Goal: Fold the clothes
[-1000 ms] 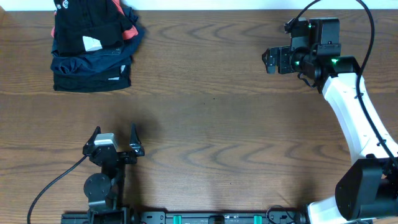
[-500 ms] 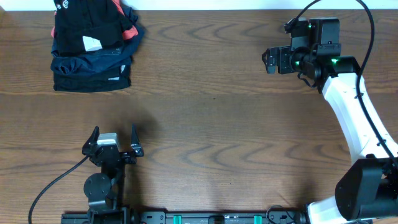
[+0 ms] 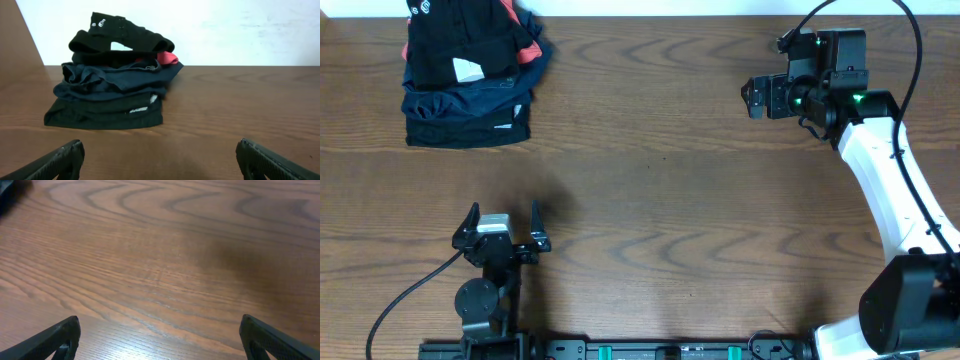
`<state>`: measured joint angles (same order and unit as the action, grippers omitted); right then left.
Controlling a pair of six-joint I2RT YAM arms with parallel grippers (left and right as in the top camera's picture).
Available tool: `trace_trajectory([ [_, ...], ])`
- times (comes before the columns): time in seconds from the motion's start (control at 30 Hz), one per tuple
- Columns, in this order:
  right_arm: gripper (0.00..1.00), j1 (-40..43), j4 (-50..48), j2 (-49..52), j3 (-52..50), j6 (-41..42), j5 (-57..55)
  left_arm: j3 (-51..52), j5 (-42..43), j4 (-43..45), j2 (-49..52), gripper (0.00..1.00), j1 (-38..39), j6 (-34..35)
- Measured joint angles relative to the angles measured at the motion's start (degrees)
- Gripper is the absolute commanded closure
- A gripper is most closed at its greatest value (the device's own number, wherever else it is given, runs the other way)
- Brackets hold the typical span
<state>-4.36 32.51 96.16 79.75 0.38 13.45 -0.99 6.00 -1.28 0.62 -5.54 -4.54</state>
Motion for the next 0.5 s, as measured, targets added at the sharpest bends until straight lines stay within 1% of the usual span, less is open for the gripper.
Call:
trace_trajectory([
  [0.5,0.01,0.00,0.00,0.00,0.00,0.00,-0.02,0.00,0.00,0.00,0.00,0.02,0.00,0.00],
])
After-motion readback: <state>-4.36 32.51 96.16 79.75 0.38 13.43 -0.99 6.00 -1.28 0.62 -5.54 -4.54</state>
